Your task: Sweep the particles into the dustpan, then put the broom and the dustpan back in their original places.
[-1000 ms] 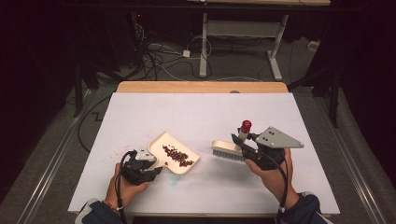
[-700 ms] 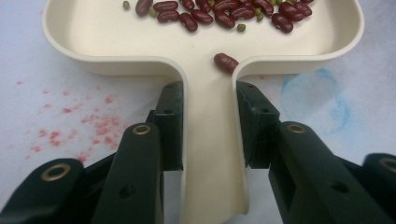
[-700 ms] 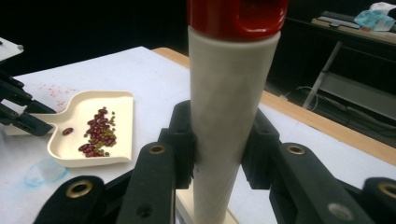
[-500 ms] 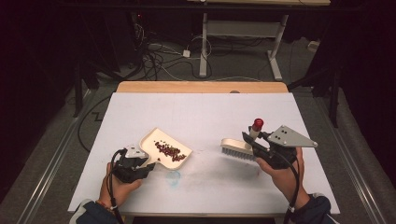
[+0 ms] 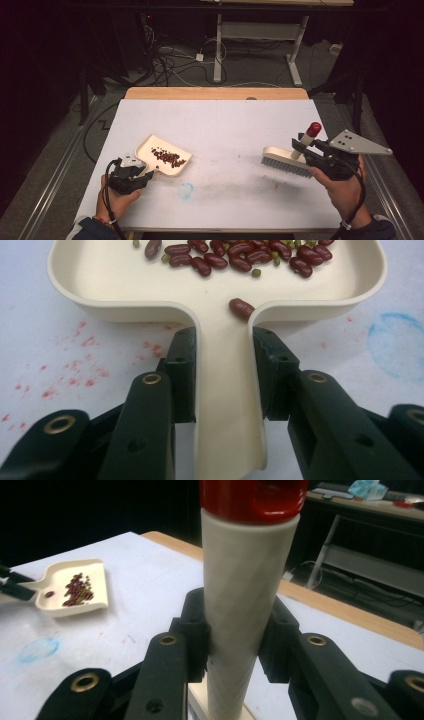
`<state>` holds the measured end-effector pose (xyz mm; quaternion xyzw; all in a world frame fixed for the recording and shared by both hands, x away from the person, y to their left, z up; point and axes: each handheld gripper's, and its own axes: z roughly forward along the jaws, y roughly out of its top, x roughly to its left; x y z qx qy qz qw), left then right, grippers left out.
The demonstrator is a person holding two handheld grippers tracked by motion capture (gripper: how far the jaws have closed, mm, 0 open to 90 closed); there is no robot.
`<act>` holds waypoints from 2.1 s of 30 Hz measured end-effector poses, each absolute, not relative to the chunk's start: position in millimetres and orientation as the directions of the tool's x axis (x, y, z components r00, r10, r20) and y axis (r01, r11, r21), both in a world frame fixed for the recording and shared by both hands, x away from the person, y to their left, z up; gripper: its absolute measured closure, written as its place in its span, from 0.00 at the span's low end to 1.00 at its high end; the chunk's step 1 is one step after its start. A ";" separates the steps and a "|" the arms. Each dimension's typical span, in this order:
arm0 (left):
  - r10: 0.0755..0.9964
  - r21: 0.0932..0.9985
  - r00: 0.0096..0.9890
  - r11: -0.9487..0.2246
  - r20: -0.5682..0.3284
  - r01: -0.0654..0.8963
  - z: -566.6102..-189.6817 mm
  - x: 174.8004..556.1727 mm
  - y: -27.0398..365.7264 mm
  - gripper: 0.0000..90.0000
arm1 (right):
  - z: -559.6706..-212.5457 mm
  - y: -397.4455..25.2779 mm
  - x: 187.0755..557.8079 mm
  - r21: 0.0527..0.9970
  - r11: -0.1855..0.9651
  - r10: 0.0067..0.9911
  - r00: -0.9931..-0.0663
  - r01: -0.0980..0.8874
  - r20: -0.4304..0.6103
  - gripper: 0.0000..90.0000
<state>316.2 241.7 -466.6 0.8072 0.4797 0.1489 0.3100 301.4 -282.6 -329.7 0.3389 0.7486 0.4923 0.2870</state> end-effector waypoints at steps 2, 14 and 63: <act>0.870 0.643 0.489 -0.343 -0.056 0.684 -467.2 316.3 243.2 0.71 | -325.7 -290.0 297.1 0.930 0.285 0.785 -0.613 0.230 -0.089 0.78; 0.884 0.654 0.465 -0.323 -0.050 0.684 -466.9 316.5 246.4 0.71 | -323.2 -306.8 286.5 0.863 0.394 0.694 -0.718 0.316 -0.054 0.77; 0.790 0.795 0.606 -0.426 0.095 0.431 -459.3 274.3 211.2 0.24 | -421.9 -264.0 463.1 0.653 0.361 0.846 -0.529 0.666 0.072 0.66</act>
